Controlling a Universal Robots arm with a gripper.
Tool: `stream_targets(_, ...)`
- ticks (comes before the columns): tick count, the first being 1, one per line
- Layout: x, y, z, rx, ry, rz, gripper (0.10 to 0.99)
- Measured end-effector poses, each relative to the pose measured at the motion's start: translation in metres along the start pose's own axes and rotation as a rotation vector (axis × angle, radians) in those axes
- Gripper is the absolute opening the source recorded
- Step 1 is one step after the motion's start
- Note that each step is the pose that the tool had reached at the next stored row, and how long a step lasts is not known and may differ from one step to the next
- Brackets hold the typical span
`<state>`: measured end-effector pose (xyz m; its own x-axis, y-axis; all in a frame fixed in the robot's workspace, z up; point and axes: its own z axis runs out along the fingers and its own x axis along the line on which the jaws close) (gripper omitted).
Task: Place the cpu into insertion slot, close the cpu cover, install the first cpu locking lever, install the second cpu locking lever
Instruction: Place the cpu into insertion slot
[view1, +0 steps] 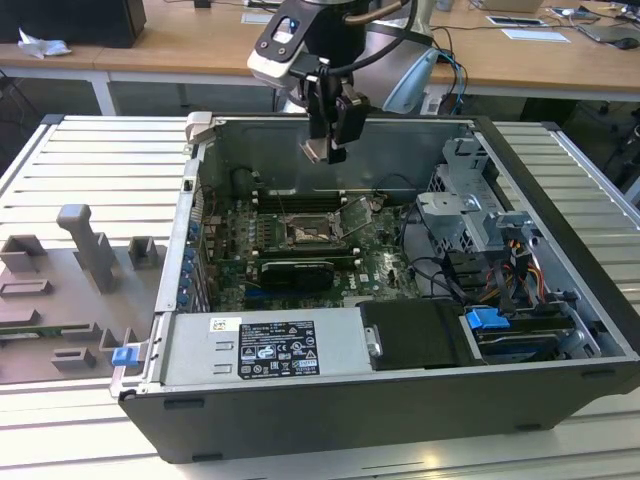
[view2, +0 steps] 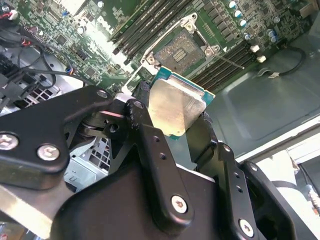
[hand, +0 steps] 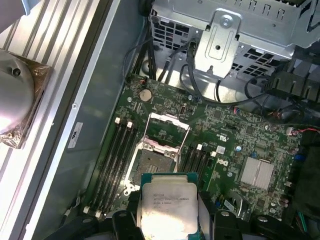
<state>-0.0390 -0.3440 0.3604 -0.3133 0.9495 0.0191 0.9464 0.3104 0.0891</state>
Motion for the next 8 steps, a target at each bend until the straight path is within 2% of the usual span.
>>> stream_targets(4,0.0001,-0.0013,0.0084,0.0,-0.002,0.022,0.537)
stream_targets(8,-0.0002,-0.0022,0.0183,-0.002,-0.0106,0.118,0.537)
